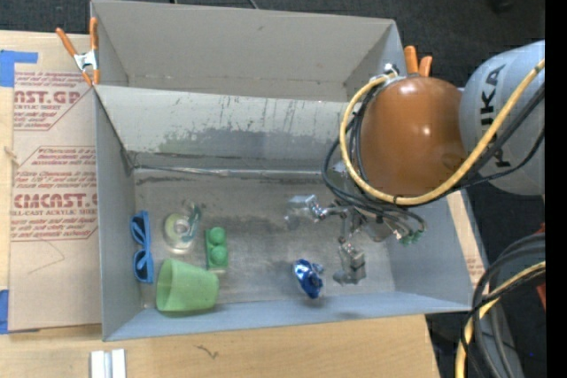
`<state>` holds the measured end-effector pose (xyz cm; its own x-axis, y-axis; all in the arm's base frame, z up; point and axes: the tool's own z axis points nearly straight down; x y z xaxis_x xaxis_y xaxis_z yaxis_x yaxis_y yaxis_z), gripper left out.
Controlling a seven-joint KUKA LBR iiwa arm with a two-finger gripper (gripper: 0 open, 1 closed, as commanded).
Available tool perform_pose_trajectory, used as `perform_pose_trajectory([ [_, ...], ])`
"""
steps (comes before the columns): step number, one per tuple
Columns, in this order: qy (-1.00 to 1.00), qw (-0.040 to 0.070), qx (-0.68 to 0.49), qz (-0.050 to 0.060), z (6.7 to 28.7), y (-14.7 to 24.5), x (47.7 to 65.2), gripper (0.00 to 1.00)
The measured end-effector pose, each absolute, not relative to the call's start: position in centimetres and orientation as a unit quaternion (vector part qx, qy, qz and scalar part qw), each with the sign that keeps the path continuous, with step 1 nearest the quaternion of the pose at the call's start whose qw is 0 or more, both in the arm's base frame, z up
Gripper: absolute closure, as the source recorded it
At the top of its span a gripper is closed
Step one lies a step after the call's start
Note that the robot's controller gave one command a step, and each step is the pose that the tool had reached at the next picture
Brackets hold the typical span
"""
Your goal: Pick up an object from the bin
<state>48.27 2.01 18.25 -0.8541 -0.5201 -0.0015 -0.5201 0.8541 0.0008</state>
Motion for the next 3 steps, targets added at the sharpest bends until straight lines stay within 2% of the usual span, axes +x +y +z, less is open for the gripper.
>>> perform_pose_trajectory([
  [1, 0.945, -0.003, -0.328, 0.002, 8.9, 1.9, 48.3, 0.00],
  [2, 0.945, 0.002, -0.327, 0.000, 9.3, 1.9, 48.6, 1.00],
  [3, 0.911, 0.005, -0.411, -0.002, 23.3, -0.1, 50.9, 1.00],
])
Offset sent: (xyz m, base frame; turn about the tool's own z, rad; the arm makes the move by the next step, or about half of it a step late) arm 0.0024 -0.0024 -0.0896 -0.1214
